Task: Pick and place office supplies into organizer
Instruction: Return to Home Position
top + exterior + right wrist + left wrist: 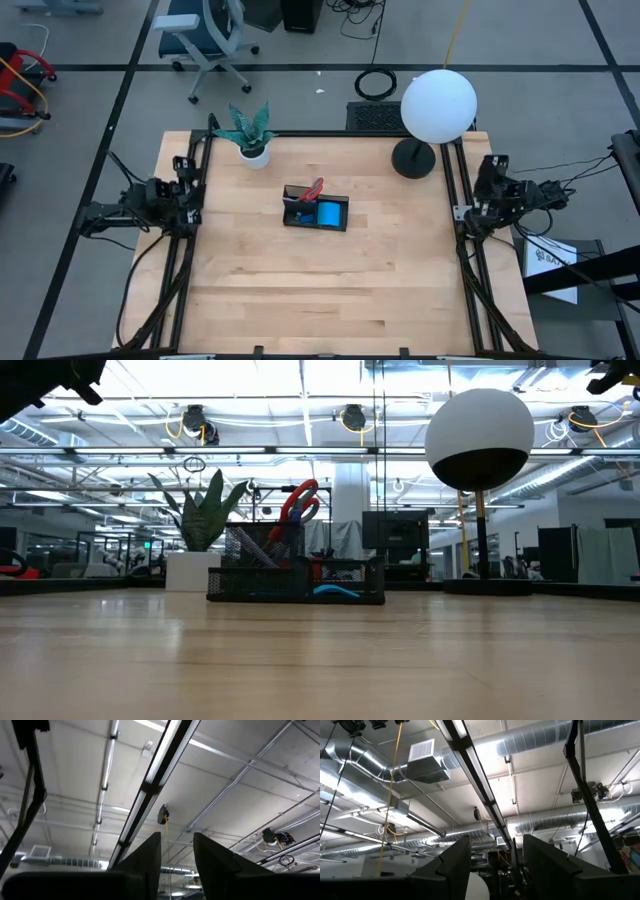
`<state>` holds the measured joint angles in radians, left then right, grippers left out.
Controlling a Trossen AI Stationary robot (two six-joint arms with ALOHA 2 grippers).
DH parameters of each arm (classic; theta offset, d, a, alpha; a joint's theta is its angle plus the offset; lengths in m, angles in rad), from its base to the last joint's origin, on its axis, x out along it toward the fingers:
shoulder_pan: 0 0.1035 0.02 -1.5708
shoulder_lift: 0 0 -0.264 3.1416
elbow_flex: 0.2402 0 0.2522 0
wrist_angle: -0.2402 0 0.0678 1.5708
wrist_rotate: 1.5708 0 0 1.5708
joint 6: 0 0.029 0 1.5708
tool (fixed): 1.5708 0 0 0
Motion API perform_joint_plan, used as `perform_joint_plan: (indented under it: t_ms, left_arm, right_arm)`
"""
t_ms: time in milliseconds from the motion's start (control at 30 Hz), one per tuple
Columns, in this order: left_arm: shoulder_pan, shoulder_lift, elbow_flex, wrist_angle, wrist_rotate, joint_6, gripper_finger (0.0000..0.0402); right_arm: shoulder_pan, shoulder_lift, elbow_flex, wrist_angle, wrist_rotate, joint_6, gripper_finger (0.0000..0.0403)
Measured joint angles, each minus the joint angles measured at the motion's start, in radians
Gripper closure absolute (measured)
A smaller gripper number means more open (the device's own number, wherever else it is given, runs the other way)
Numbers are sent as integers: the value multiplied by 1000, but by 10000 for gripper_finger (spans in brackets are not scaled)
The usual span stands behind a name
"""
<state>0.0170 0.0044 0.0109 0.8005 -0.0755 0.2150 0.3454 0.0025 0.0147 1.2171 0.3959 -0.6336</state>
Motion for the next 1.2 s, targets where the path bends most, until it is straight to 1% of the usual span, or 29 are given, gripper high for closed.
perform_joint_plan:
  t_ms: [100, 233, 333, 500, 667, 767, 933, 1033, 1167, 1200]
  left_arm:
    - [0, 0, 0, -27, 1, 0, 213]
    - [0, 0, 0, -79, 27, 0, 213]
    - [0, 0, 0, -141, 31, 16, 213]
    - [0, 0, 0, -306, 2, 64, 213]
    - [0, 0, 0, -487, -6, 100, 213]
    - [0, 0, 0, -587, -44, 105, 213]
    - [0, 0, 0, -746, -147, 82, 213]
    - [0, 21, 7, -764, -169, 56, 213]
    - [0, 53, 7, -766, -172, 64, 213]
    - [0, 62, 7, -767, -174, 70, 213]
  right_arm:
    - [0, 0, 0, -62, 17, -25, 298]
    - [0, 0, 0, -172, 101, -23, 298]
    - [0, 0, 0, -277, 102, -12, 298]
    - [0, 0, 0, -451, 110, -38, 298]
    - [0, 0, 1, -635, 164, -15, 298]
    - [0, 0, 1, -771, 183, -8, 298]
    - [-16, 0, 1, -1007, 186, -7, 298]
    - [-37, 1, 1, -1119, 194, 4, 298]
    - [-74, 12, 1, -1131, 306, 17, 298]
    - [-80, 12, 1, -1133, 317, 22, 298]
